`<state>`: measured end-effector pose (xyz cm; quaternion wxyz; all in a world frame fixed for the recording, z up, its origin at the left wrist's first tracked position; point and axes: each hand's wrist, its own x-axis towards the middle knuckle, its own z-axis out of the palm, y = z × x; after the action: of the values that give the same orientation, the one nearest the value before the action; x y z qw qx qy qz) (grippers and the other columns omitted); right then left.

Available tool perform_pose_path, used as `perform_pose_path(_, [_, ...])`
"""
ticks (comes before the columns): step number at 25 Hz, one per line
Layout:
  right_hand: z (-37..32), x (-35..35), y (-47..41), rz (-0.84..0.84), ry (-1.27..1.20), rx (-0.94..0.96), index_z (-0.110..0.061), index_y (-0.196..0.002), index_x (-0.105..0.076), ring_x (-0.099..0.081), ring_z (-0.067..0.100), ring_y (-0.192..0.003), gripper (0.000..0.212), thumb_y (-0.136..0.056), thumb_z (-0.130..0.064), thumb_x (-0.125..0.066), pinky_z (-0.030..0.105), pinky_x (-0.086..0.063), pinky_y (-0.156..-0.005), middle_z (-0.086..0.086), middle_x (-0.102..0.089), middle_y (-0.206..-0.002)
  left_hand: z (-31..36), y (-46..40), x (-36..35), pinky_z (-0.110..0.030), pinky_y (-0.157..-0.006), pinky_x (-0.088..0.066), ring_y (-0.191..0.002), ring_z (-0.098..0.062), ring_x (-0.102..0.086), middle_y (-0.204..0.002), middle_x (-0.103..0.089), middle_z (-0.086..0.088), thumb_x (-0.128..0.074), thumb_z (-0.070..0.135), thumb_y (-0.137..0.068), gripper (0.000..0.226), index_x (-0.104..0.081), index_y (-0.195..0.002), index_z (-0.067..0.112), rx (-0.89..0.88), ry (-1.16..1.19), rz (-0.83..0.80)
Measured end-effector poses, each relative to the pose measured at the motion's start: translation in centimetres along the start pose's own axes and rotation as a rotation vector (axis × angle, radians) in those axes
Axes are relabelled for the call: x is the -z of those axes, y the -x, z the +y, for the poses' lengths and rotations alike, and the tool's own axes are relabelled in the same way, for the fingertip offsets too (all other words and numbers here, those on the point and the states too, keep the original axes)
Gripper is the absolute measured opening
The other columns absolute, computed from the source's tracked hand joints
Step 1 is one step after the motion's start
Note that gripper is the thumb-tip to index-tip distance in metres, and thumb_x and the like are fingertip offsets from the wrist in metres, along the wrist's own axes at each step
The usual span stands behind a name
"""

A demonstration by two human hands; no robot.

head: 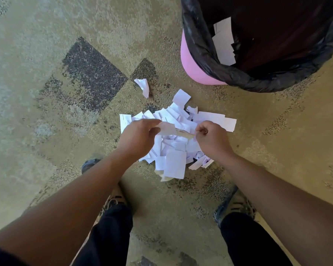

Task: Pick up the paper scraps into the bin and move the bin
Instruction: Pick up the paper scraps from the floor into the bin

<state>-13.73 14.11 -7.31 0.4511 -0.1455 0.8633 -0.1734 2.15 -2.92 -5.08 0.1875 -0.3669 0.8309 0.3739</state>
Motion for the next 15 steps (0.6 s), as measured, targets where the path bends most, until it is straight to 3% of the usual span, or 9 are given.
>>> perform_pose_path(2, [-0.6,0.1,0.8,0.034,-0.197,-0.110,-0.017,-0.096,-0.068,-0.055,0.009,-0.070,0.015,-0.091,-0.009,-0.058,0.024,-0.042,-0.062,-0.007,-0.063,-0.081,0.1,0.4,0.5,-0.032,-0.069,-0.050,-0.090,-0.033,-0.070,-0.113,-0.075,-0.009,-0.060,0.021,-0.101,0.038,-0.061,-0.139,0.022,0.082,0.075,0.000])
perform_pose_path(4, [-1.7,0.4,1.4,0.098,-0.388,-0.167,-0.018,-0.094,-0.069,-0.055,0.012,-0.068,0.015,-0.089,-0.009,-0.058,0.028,-0.046,-0.066,0.002,-0.065,-0.080,0.1,0.4,0.7,-0.032,-0.076,-0.055,-0.092,-0.027,-0.071,-0.118,-0.073,-0.005,-0.062,0.022,-0.100,0.042,-0.056,-0.141,0.023,0.236,0.281,0.004])
perform_pose_path(6, [-2.8,0.8,1.8,0.109,-0.540,-0.177,-0.021,-0.091,-0.070,-0.055,0.018,-0.071,0.018,-0.087,-0.009,-0.057,0.036,-0.050,-0.069,0.013,-0.067,-0.082,0.4,0.8,0.7,-0.028,-0.072,-0.054,-0.087,-0.018,-0.072,-0.109,-0.076,-0.003,-0.064,0.018,-0.099,0.032,-0.062,-0.131,0.018,0.365,0.521,0.033])
perform_pose_path(10, [-4.8,0.1,3.0,-0.080,-0.809,-0.221,-0.015,-0.083,-0.061,-0.051,0.022,-0.079,0.003,-0.083,-0.012,-0.061,0.038,-0.047,-0.078,0.009,-0.055,-0.081,2.0,2.8,1.3,-0.019,-0.056,-0.053,-0.071,-0.008,-0.071,-0.086,-0.076,0.006,-0.064,0.006,-0.098,0.016,-0.067,-0.107,0.019,0.501,0.960,-0.013])
perform_pose_path(13, [-5.6,-0.7,3.4,-0.220,-0.968,-0.258,-0.014,-0.102,-0.067,-0.063,0.015,-0.084,0.010,-0.093,-0.018,-0.070,0.028,-0.053,-0.078,0.005,-0.068,-0.094,1.6,3.6,1.0,-0.034,-0.069,-0.059,-0.078,-0.014,-0.073,-0.088,-0.079,0.007,-0.065,0.005,-0.097,0.021,-0.069,-0.105,0.024,0.482,0.996,-0.111])
perform_pose_path(15, [-5.8,-0.9,3.1,-0.129,-0.929,-0.276,-0.017,-0.103,-0.071,-0.068,0.011,-0.083,0.007,-0.098,-0.017,-0.067,0.025,-0.056,-0.073,-0.002,-0.074,-0.097,1.4,3.6,0.9,-0.032,-0.069,-0.061,-0.080,-0.015,-0.073,-0.091,-0.079,0.007,-0.065,0.005,-0.097,0.022,-0.069,-0.106,0.025,0.484,1.000,-0.102])
